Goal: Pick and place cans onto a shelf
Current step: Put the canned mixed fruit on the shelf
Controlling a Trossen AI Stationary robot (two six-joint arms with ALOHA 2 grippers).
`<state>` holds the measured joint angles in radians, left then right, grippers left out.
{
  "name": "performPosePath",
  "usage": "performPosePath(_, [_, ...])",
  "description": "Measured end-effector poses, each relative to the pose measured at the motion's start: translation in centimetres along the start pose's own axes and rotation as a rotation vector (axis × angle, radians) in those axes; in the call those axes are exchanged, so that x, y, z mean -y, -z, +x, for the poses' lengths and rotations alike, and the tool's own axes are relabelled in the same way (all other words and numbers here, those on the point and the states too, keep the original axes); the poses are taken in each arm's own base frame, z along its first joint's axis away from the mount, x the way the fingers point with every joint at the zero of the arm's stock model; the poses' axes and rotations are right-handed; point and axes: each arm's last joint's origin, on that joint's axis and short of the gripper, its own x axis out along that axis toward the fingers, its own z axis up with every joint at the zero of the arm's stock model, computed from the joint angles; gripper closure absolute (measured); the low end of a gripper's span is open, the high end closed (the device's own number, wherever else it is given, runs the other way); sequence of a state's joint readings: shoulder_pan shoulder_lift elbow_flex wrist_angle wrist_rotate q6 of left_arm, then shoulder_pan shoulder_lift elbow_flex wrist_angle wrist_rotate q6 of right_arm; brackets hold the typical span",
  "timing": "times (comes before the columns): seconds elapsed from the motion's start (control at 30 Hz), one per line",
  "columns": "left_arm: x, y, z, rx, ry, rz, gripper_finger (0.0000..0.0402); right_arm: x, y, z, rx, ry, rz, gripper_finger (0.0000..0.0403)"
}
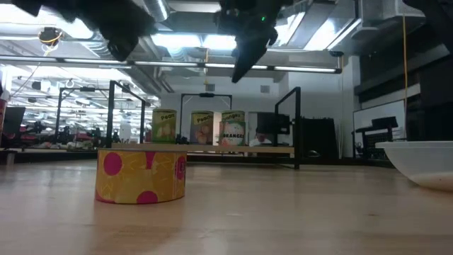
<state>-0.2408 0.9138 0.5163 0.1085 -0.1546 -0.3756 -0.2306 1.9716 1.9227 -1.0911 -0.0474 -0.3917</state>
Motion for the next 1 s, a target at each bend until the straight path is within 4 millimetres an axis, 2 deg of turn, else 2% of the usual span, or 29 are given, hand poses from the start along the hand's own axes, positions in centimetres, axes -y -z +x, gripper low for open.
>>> performPosePath(0.2, [2.1,-2.6,-1.1,-0.162,0.105,-0.246,0.0333,-4.0,-0.6,-0.2,0.006,-0.098,-0.078,0.0353])
performPosePath(0.5, [5.5,-5.2,-4.7,-0.441,0.031,-0.585,0.0346,-9.6,-1.1,1.5,-0.005,-0.167,-0.215,0.0353])
performPosePath(0.67, [6.3,-4.2,-5.6,-0.571,-0.042,-0.759,0.0347,-11.0,-1.4,1.5,0.005,-0.177,-0.251,0.0353])
performPosePath(0.83, [6.5,-2.6,-5.9,-0.794,-0.199,-1.014,0.0347,-11.3,-1.8,1.5,0.042,-0.171,-0.262,0.0353])
performPosePath(1.0, [7.0,-1.7,-5.3,-0.844,-0.255,-1.01,0.0346,-11.3,-1.9,1.5,0.05,-0.168,-0.261,0.0353])
